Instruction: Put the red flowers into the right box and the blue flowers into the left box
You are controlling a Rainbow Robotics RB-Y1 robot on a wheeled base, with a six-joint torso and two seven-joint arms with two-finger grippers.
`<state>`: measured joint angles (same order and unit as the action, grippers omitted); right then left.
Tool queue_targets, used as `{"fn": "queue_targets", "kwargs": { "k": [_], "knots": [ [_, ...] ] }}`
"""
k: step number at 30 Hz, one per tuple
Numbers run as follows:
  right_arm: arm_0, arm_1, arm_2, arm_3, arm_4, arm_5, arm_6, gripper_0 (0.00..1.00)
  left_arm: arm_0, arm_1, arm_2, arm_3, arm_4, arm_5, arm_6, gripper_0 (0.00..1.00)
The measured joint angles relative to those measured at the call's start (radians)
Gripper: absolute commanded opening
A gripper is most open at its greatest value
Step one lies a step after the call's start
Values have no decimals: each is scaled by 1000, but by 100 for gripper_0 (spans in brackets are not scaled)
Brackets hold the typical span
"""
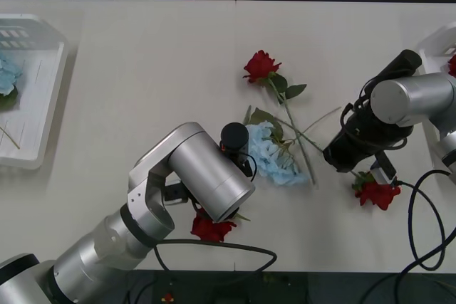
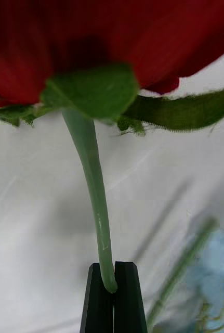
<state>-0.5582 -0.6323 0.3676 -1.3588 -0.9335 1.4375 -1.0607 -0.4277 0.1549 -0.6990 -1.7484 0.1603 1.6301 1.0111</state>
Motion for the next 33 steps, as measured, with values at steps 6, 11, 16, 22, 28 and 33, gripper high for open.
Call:
{"fn": "queue_targets", "kwargs": {
  "k": [6, 11, 16, 22, 28, 33],
  "knots": [
    [0, -76, 0, -45, -41, 61, 57, 0, 12, 20, 0, 0, -5, -12, 0, 100],
    [0, -159, 0, -52, -52, 71, 244, 0, 13, 41, 0, 0, -8, -12, 0, 100],
    [0, -232, 1, -53, -56, 120, 459, 0, 17, 61, 0, 0, -8, -12, 0, 100],
    [0, -313, 54, -161, -54, 222, 803, 0, 34, 80, 1, 0, -9, -12, 0, 100],
    [0, -398, 129, -360, -36, 311, 880, 0, 46, 89, 1, -5, -6, -12, 0, 100],
    [0, -445, 97, -399, 2, 350, 1291, 0, 47, 90, 6, 8, 14, -15, -1, 100]
  ]
}}
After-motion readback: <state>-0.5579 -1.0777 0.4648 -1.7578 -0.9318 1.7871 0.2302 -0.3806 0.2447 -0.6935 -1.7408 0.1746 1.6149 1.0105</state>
